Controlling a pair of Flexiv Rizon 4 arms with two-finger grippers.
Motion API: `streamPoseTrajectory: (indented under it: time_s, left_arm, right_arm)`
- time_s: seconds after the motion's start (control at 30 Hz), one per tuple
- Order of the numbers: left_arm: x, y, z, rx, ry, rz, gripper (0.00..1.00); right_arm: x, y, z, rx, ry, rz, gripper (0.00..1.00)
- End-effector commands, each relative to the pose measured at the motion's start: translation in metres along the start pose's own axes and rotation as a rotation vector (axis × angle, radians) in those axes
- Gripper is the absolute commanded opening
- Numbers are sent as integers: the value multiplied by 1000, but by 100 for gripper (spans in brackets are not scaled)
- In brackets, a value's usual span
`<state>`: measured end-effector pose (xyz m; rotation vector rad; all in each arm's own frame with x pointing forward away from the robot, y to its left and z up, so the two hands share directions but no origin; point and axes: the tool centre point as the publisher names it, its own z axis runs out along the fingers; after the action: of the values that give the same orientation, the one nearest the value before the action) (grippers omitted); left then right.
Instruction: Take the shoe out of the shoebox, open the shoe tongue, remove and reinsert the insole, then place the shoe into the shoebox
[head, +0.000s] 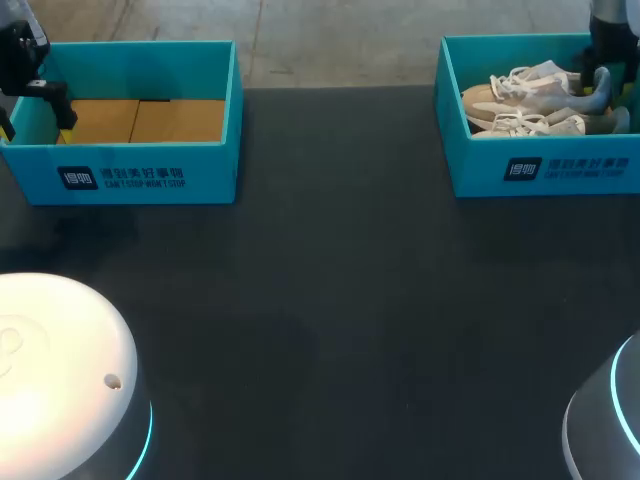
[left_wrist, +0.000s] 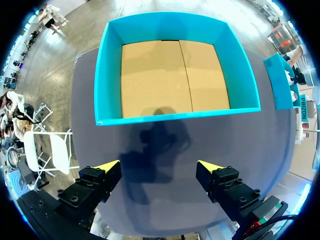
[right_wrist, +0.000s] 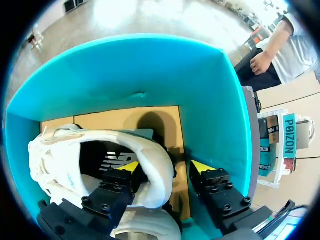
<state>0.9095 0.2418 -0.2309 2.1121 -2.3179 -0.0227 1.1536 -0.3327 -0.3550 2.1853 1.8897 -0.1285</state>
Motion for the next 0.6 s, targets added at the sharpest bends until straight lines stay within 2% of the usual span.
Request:
streamPoseTrajectory:
  time_s: [0.03,0.1,0.23,0.37,0.6]
  left_arm:
    - [0,1,0,1,-2,0,100]
    - [0,1,0,1,-2,0,100]
    - [0,1,0,1,-2,0,100]
    - [0,1,0,1,-2,0,100]
    - [0,1,0,1,-2,0,100]
  right_arm:
    - [-1,-8,-16,-24,-1,3,72]
    - [-1,-8,-24,-35,-1,3,78]
    - [2,-10,-40,-52,-2,-3,83]
    - [3,-10,-56,-60,9,0,99]
    - [8,-18,-96,-64,36,-3,100]
